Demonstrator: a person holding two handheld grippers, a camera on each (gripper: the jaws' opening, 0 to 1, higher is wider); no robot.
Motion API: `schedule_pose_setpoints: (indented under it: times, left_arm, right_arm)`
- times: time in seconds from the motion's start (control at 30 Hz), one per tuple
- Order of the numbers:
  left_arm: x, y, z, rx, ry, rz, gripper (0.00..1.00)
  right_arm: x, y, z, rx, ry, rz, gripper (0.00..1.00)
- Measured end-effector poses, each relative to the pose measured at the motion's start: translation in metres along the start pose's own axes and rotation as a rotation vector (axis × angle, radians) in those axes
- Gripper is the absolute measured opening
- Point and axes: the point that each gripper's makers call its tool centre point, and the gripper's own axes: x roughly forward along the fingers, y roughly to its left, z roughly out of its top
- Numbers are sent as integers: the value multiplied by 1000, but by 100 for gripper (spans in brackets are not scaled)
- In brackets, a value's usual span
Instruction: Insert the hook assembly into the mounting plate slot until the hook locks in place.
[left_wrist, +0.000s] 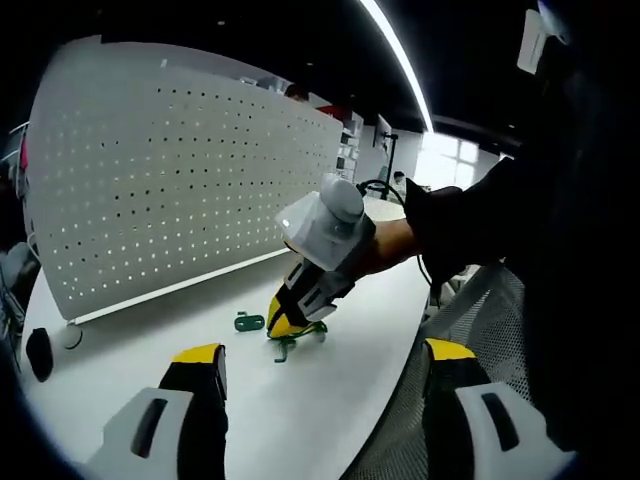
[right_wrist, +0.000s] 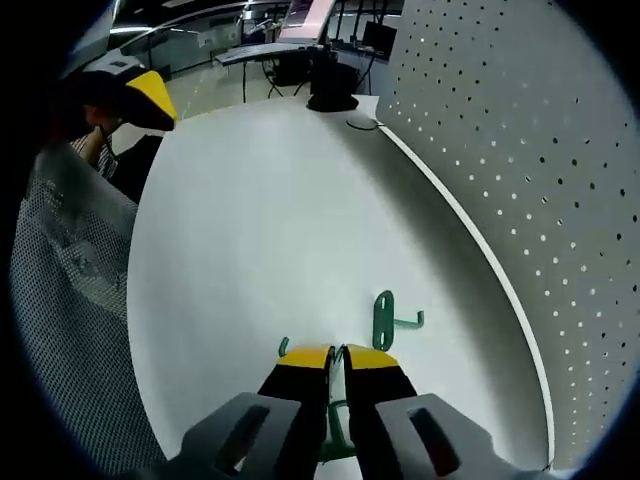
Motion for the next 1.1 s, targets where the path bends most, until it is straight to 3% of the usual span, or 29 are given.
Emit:
schedule_pose_setpoints:
  times: [0.5,0.93,1.1]
  left_arm:
    - [0,0,0,0,-1,-2,81]
    - [2,-4,-3,4,17,-14,81]
    - [3,-5,-4,8,25,-15,80]
  right_arm:
    - [3,8,0,-94,21,22,3]
    - [-17,-1,3,-39,-26,-12,2]
    - [-27,-1,11,12,-85,-19,2]
